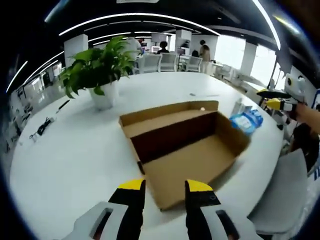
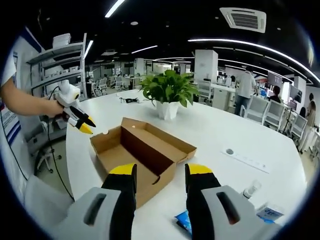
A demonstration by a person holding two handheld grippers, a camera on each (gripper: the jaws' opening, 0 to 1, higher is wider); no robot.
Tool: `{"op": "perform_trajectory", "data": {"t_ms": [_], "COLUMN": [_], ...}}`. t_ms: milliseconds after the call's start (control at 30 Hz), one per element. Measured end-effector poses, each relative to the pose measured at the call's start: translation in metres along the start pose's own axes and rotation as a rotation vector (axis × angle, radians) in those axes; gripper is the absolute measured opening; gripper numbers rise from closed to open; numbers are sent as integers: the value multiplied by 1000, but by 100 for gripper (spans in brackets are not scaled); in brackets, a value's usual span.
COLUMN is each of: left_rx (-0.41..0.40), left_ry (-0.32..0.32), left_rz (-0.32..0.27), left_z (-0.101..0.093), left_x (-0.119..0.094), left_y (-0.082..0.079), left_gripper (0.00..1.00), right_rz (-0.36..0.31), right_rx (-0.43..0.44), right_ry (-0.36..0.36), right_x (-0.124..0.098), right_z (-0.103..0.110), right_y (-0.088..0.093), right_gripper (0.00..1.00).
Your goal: Operate the shoe box by opening the lid, removing the specified soft item, and placing it in the target area until the item is outside and the box remains undamaged.
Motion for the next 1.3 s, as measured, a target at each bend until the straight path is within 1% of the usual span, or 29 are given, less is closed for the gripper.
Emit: {"op": "perform_trajectory", "data": {"t_ms": [67, 100, 133, 233, 333, 400, 667, 767, 867, 933, 1000, 1067, 1167, 1300], "left_rx": [-15, -27, -34, -68, -67, -77, -100, -110, -108, -103, -106, -104, -124, -124], "left_ry": [-12, -37, -48, -55, -60, -63, -84, -94, -104, -119, -121, -130, -132, -154], "left_rz": [5, 18, 24, 34, 52, 59, 80, 97, 101, 101, 103, 109, 124, 139], "left_z": [-1, 3, 5, 5, 6, 4, 9, 7, 6, 9, 11, 11, 9, 6], "left_x": [1, 4, 6, 10, 16, 16, 26, 30, 35, 37, 41, 44, 44, 44], "left_y": [2, 4, 5, 6, 11, 10, 16, 18, 20, 19, 18, 18, 20, 22], "left_gripper": [31, 31, 31, 31, 31, 31, 30, 30, 28, 27, 25, 25, 22, 19], "right_rz": [0, 1, 1, 1, -5, -6, -10, -11, -13, -17, -19, -19, -23, -32], "right_rx": [1, 3, 4, 2, 5, 9, 21, 25, 30, 34, 35, 37, 47, 59], "right_ry": [-4, -8, -10, -15, -17, -19, -25, -27, -28, -29, -33, -36, -39, -46], "right_x": [3, 4, 6, 8, 11, 12, 18, 20, 22, 23, 25, 28, 30, 38], "right_z": [1, 2, 2, 2, 2, 3, 4, 3, 4, 4, 4, 3, 3, 2], "right_y": [0, 0, -1, -2, -3, -2, 0, 0, 0, 0, 0, 0, 0, 0], "right_gripper": [36, 36, 36, 36, 35, 35, 35, 35, 34, 34, 34, 34, 34, 33]}}
Point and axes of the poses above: the point that each gripper's makers call its tool centre point, and the gripper's own axes: x roughly forward along the fingers, z roughly to its left, y roughly out of its underside, the point moved 5 cm from there along -x, roughly backward along the fingers, and after that the axes turned 10 degrees about -y, right-handed, at the moved point
